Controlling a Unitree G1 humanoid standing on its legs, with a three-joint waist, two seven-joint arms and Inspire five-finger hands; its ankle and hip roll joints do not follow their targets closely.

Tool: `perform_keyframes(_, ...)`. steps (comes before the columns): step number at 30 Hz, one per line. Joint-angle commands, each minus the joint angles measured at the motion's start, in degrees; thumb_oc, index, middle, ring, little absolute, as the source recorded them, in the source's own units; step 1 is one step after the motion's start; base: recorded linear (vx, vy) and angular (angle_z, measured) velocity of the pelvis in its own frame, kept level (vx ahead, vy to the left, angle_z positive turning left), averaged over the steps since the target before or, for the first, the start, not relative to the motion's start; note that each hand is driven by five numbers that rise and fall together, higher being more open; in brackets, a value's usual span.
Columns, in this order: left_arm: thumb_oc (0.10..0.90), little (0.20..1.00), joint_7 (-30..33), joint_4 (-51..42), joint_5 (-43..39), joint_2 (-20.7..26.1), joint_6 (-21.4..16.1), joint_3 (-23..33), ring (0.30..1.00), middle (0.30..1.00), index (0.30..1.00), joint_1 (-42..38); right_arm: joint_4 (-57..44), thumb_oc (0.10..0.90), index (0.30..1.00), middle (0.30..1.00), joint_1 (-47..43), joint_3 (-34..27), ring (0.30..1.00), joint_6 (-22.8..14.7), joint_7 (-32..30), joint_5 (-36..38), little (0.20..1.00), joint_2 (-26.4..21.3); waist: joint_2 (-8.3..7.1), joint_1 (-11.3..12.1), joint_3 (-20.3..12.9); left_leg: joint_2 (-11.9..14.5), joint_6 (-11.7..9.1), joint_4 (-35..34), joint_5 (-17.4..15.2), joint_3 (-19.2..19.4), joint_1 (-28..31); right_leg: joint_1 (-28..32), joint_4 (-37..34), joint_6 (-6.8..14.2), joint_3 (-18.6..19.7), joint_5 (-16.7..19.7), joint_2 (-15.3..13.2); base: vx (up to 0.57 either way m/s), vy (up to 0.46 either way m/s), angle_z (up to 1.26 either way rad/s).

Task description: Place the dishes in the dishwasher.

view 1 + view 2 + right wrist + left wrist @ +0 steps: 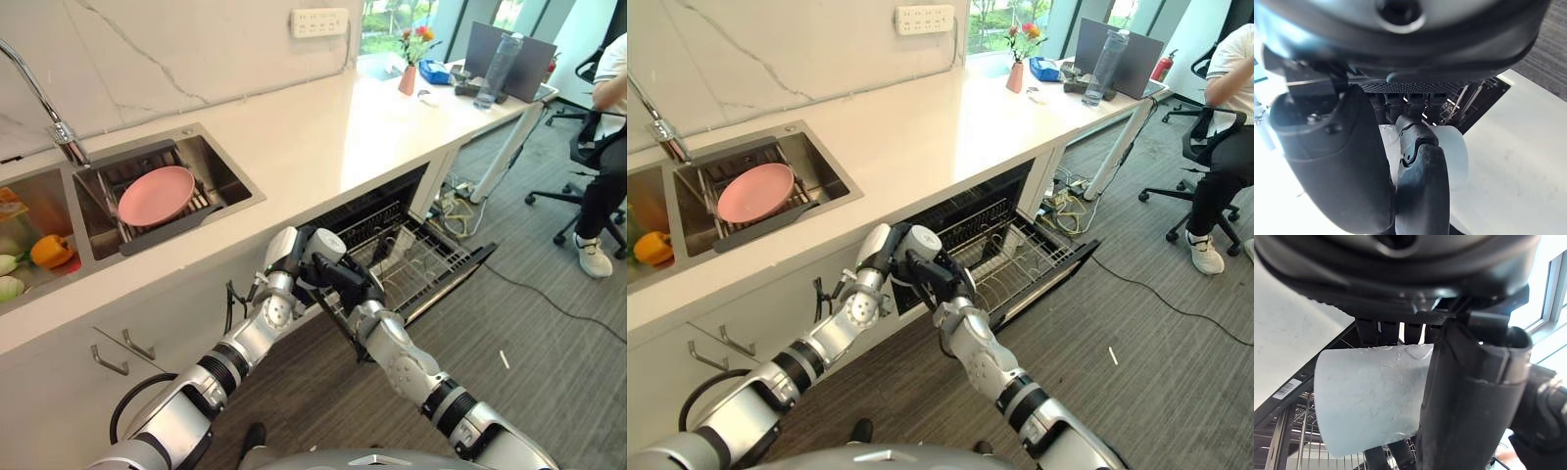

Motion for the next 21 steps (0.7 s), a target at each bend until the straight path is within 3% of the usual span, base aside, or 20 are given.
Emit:
perform_keyframes(1, 0.4, 0.3, -1.71, 0.0, 0.2, -6.9, -8.72, -6.83, 0.3, 0.3, 0.3, -17.25, -2.17, 0.8, 0.9, 0.9, -12.88, 2.84, 0.9, 1.11, 9.88, -5.43, 0.9, 5.18, 1.63, 1.53, 0.52, -2.43, 2.78, 0.24, -6.01, 0.72, 3.7, -0.78, 0.96, 4.09, 0.57, -1.59, -4.05, 0.0, 0.0, 0.0)
perform_keyframes(7, 0.4, 0.3, -2.71, 0.55, -0.67, -7.16, -8.88, -7.16, 0.3, 0.3, 0.3, -18.32, -1.87, 0.8, 0.9, 0.9, -15.69, 3.45, 0.9, 1.72, 11.3, -5.11, 0.9, 3.51, 1.41, 1.69, 0.49, -2.35, 2.64, 0.24, -5.93, 0.88, 3.62, -0.88, 0.96, 4.15, 0.56, -1.59, -4.01, 0.0, 0.0, 0.0)
perform_keyframes(17, 0.4, 0.3, -1.89, 3.9, -1.17, -10.11, -8.25, -8.16, 0.3, 0.3, 0.3, -20.9, 1.88, 0.8, 0.9, 0.9, -16.63, 1.81, 0.9, -1.0, 9.83, -0.49, 0.9, 8.97, 1.93, 1.66, 0.28, -2.28, 2.57, 0.24, -5.74, 0.84, 3.53, -1.05, 0.96, 4.2, 0.54, -1.72, -3.91, 0.0, 0.0, 0.0)
perform_keyframes(18, 0.4, 0.3, -1.78, 3.76, -1.4, -10.33, -8.23, -8.22, 0.3, 0.3, 0.3, -21.06, 2.26, 0.596, 0.594, 0.594, -16.84, 1.45, 0.594, -1.73, 9.65, 0.25, 0.594, 9.71, 2.0, 1.77, 0.25, -2.23, 2.56, 0.24, -5.6, 0.76, 3.44, -1.07, 0.96, 4.18, 0.5, -1.76, -3.87, 0.0, 0.0, 0.0)
perform_keyframes(19, 0.4, 0.3, -1.77, 3.76, -1.4, -10.32, -8.23, -8.23, 0.3, 0.3, 0.3, -21.07, 2.29, 0.466, 0.399, 0.399, -16.87, 1.44, 0.399, -1.75, 9.67, 0.26, 0.399, 9.73, 1.98, 1.77, 0.25, -2.23, 2.56, 0.24, -5.6, 0.76, 3.43, -1.08, 0.96, 4.18, 0.5, -1.76, -3.87, 0.0, 0.0, 0.0)
perform_keyframes(20, 0.4, 0.3, -1.68, 3.84, -1.33, -10.53, -8.28, -8.37, 0.3, 0.3, 0.3, -21.26, 2.69, 0.4, 0.3, 0.3, -16.96, 1.31, 0.3, -2.11, 9.48, 0.12, 0.3, 10.01, 2.05, 1.83, 0.29, -2.21, 2.54, 0.24, -5.52, 0.69, 3.34, -1.08, 0.96, 4.19, 0.42, -1.77, -3.84, 0.0, 0.0, 0.0)
perform_keyframes(21, 0.4, 0.3, -1.73, 3.84, -1.38, -10.81, -8.4, -8.47, 0.3, 0.3, 0.3, -21.47, 2.82, 0.4, 0.3, 0.3, -17.02, 1.08, 0.3, -2.37, 9.38, -0.06, 0.3, 10.17, 2.1, 1.87, 0.31, -2.18, 2.51, 0.24, -5.44, 0.66, 3.28, -1.1, 0.96, 4.21, 0.37, -1.83, -3.79, 0.0, 0.0, 0.0)
